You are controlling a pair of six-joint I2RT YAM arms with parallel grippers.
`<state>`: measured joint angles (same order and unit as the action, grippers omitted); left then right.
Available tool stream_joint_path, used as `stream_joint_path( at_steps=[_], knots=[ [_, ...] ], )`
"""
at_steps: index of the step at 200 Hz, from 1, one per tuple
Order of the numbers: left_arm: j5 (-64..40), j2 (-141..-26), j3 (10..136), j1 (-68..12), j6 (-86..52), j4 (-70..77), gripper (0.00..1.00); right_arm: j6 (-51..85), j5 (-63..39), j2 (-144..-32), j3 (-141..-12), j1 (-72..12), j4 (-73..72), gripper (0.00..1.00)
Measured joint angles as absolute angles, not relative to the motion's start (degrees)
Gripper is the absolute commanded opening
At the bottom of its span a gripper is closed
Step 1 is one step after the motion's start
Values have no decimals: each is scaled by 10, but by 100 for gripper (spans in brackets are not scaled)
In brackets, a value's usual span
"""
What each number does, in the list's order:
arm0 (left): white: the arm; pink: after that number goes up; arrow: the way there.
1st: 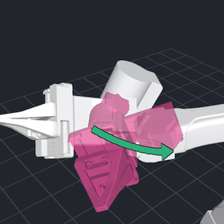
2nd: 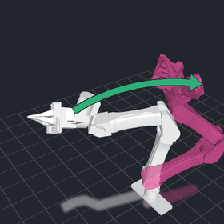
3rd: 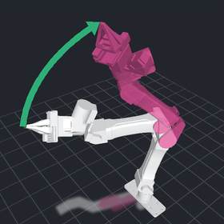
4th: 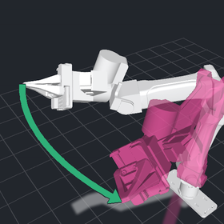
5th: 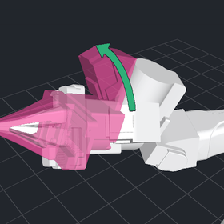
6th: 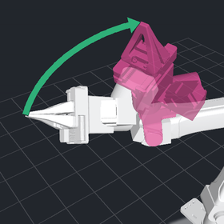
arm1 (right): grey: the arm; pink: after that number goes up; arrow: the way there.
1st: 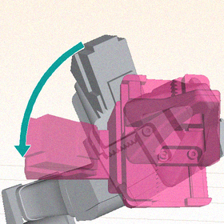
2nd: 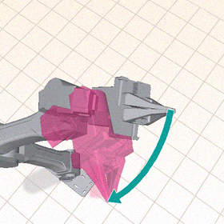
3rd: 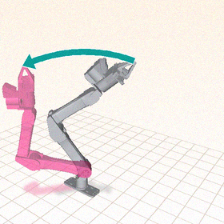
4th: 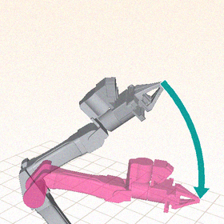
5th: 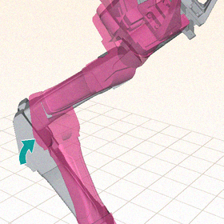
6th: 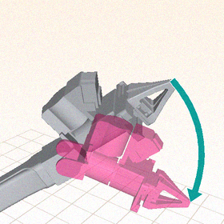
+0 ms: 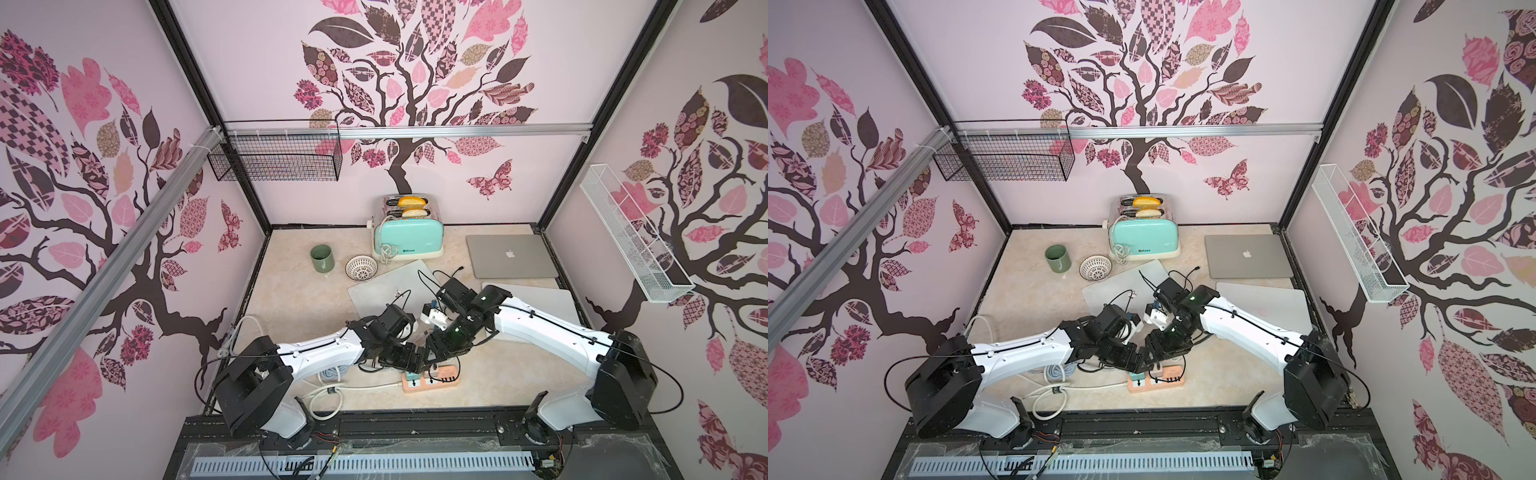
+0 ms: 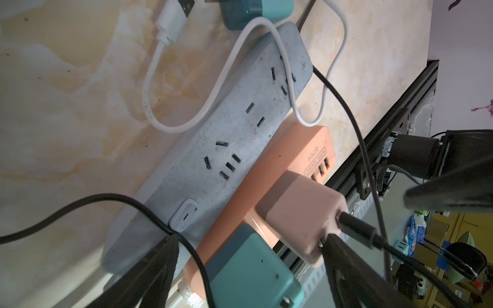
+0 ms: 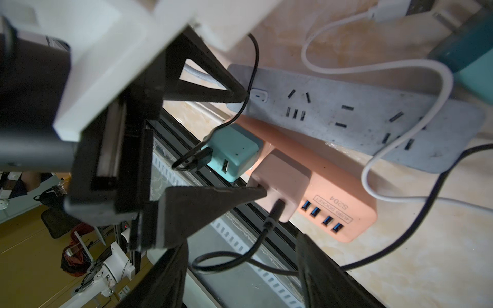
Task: Unplug the laptop charger
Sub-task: Remove the charging cable from the plug.
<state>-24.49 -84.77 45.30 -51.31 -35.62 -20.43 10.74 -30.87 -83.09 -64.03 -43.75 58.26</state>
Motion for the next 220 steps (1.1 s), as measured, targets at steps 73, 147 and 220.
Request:
stream_joint_path(
  at_steps=[73, 147, 220],
  knots=[
    [-245, -842, 445, -513, -365, -192, 88, 100, -308, -831, -640, -437, 584, 54],
    [-246, -828, 423, -513, -368, -164, 88, 97, -314, -831, -640, -437, 599, 53],
    [-246, -826, 419, -513, -374, -157, 88, 90, -331, -839, -640, -437, 599, 33]
  ],
)
